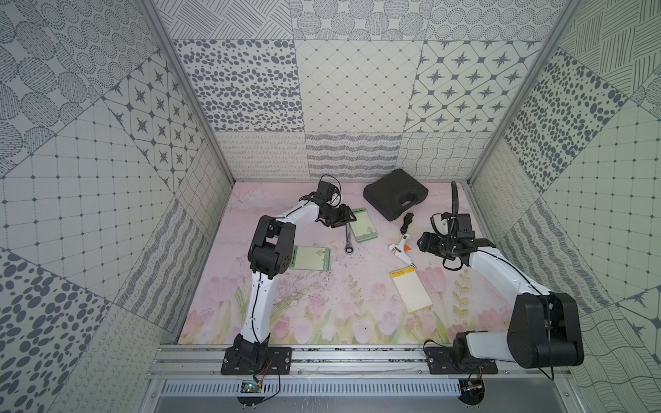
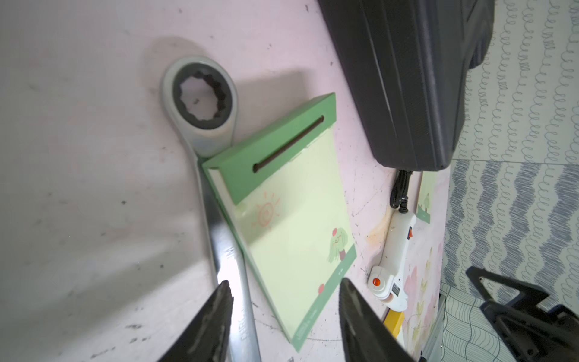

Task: Tear off pages from different memo pads
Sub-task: Place the memo pad at the center of the board, then move the memo pad to the center of the board.

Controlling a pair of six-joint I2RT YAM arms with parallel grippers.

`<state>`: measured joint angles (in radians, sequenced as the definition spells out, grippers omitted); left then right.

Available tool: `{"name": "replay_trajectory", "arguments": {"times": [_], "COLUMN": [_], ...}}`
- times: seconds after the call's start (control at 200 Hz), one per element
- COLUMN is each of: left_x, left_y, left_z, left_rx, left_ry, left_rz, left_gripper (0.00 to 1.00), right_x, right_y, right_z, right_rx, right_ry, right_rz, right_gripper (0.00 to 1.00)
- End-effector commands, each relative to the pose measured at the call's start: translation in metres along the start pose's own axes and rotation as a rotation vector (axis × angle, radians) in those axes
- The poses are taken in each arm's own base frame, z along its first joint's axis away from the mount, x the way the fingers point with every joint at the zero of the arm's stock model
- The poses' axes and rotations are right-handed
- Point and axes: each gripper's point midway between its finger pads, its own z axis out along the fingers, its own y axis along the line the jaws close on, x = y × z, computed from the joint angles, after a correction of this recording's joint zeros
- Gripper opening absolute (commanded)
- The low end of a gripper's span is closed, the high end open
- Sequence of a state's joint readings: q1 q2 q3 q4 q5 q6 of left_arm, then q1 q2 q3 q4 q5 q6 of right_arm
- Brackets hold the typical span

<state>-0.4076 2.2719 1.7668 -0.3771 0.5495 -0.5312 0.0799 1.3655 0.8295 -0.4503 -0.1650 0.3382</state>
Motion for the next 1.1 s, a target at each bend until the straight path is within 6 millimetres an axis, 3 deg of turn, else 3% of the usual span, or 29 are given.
{"name": "replay_trajectory", "arguments": {"times": [0.0, 0.12, 0.28, 0.57, 0.76, 0.916, 1.096], "left_x": [-0.003, 0.012, 0.048, 0.122, 0.162, 0.184, 0.210], "left_y": [0.009, -0.006, -0.012, -0.008, 0.000, 0.010, 0.017], "left_z": [-0.026, -0.049, -0.074, -0.089, -0.102, -0.112, -0.108], "left_rx": [-0.109, -0.052, -0.028, 0.006, 0.024, 0.005, 0.032], "left_ry": [-0.061, -0.112, -0.139, -0.053, -0.011, -0.034, -0.013], "left_rz": [0.050, 0.036, 0.015, 0.010, 0.017, 0.002, -0.014], "left_gripper": [0.59, 0.62, 0.64, 0.64, 0.63, 0.61, 0.60], "right_x": [0.039, 0.069, 0.095, 0.137, 0.165, 0.187, 0.186], "right_y": [0.020, 0.029, 0.021, 0.036, 0.063, 0.084, 0.109], "right_z": [0.010, 0.015, 0.020, 0.013, 0.016, 0.020, 0.016], "right_rx": [-0.045, 0.000, 0.066, 0.089, 0.054, 0.038, 0.001], "right_ry": [0.134, 0.223, 0.281, 0.362, 0.406, 0.414, 0.387], "right_rz": [0.016, -0.035, -0.044, -0.113, -0.160, -0.163, -0.224], "right_gripper": [0.81, 0.84, 0.94, 0.97, 0.93, 0.90, 0.88]}}
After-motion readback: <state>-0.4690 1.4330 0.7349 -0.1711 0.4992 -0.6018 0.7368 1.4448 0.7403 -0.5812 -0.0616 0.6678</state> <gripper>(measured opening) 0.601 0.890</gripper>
